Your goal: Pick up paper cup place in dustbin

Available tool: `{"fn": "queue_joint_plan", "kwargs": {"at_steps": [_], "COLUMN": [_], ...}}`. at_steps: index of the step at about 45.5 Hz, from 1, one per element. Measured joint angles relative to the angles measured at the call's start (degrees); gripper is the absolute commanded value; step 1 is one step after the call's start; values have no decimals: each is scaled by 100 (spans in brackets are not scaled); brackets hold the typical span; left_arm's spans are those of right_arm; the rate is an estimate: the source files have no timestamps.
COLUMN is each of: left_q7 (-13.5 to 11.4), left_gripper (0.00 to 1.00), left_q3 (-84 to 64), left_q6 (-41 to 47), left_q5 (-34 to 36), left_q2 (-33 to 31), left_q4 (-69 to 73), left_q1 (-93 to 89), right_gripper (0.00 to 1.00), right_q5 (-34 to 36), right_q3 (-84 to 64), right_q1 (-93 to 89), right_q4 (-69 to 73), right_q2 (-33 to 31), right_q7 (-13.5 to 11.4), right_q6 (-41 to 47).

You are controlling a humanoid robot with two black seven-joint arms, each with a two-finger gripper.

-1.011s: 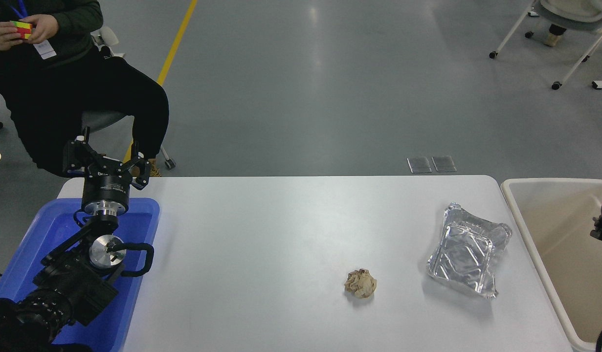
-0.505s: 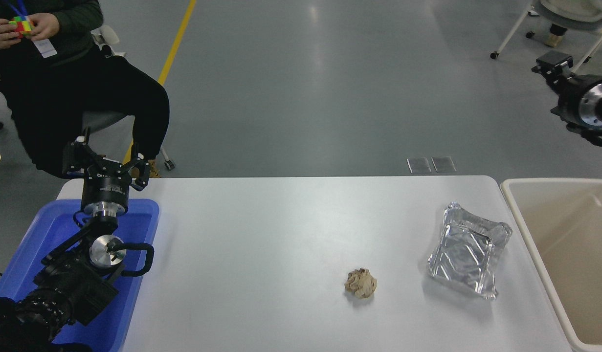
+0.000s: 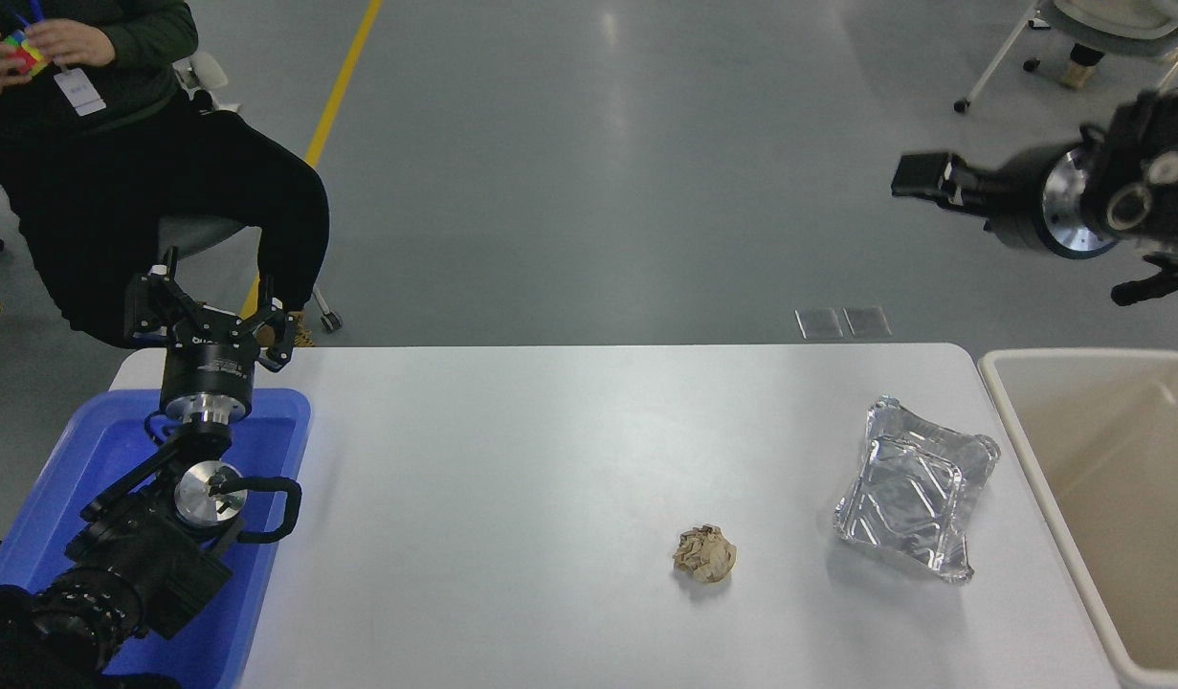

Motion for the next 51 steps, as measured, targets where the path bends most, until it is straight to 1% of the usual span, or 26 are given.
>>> {"fn": "queue_joint_plan", "kwargs": {"at_steps": [11,20,30,51], "left_q7": [0,0,0,0], "left_gripper": [99,99,99,99], "left_q3": [2,2,2,3], "left_q6": [0,1,2,2], "left_q5": [0,0,0,0], "left_q2": [0,0,0,0], "left_q4": [1,0,0,0], "left_q1": [1,1,1,2], "right_gripper": [100,100,100,100], "right_q5": [-4,213,483,831], "right_q3": [-390,-491,-613,-843], "right_q1": [607,772,931,1559], "right_q4": [595,791,898,999], "right_q2": [796,1219,1471,1822], "right_q7": [91,216,356,485], "right_q6": [942,1883,2698,3595]}}
